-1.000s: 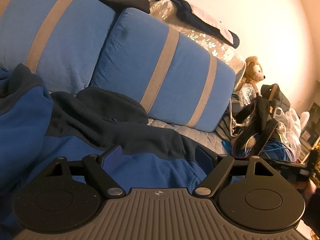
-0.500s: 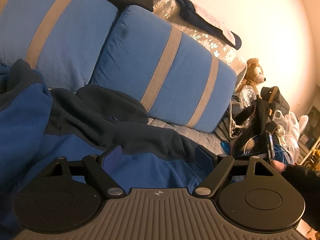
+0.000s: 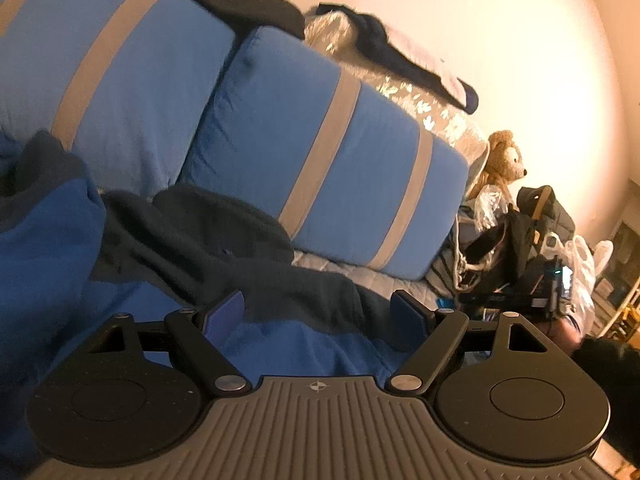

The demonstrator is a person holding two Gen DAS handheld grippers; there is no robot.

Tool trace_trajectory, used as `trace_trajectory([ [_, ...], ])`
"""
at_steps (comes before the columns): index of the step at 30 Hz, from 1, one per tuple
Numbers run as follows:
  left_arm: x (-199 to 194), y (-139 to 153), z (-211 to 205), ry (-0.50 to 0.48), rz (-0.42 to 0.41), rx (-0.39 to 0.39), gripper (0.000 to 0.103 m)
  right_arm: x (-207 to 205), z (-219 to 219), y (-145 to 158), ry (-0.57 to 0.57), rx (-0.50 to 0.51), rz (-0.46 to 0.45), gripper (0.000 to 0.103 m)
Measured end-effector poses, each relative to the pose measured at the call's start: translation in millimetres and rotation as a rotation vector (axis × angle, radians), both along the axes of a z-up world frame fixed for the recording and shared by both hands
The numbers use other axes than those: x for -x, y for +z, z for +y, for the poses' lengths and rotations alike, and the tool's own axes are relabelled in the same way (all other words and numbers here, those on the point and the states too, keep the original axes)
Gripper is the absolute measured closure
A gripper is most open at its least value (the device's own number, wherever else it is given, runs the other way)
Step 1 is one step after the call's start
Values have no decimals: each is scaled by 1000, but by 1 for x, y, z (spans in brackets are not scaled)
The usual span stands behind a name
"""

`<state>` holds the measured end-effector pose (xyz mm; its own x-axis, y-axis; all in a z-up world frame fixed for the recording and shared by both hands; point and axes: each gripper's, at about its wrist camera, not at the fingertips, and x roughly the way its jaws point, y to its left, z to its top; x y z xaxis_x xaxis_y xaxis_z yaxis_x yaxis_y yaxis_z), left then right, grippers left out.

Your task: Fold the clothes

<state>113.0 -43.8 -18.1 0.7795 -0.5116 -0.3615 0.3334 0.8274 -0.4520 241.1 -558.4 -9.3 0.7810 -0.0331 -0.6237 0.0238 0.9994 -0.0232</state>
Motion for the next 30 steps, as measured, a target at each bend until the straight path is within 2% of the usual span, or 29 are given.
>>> trace_trajectory([
  [3,5,9,4,38,-26,-14,22,10,17,24,15,-38,-41,1],
  [8,15,38,17,105,-54,-48,22,23,56,75,92,-60,-104,0],
  [16,37,117,43,154,-186,-81,22,39,122,153,213,-110,-231,0],
  [22,58,168,71,222,-269,-98,22,44,178,196,284,-131,-286,0],
  [26,71,192,88,264,-305,-127,22,57,213,213,347,-179,-313,0],
  [30,76,206,104,318,-319,-196,22,74,241,196,409,-234,-306,0],
])
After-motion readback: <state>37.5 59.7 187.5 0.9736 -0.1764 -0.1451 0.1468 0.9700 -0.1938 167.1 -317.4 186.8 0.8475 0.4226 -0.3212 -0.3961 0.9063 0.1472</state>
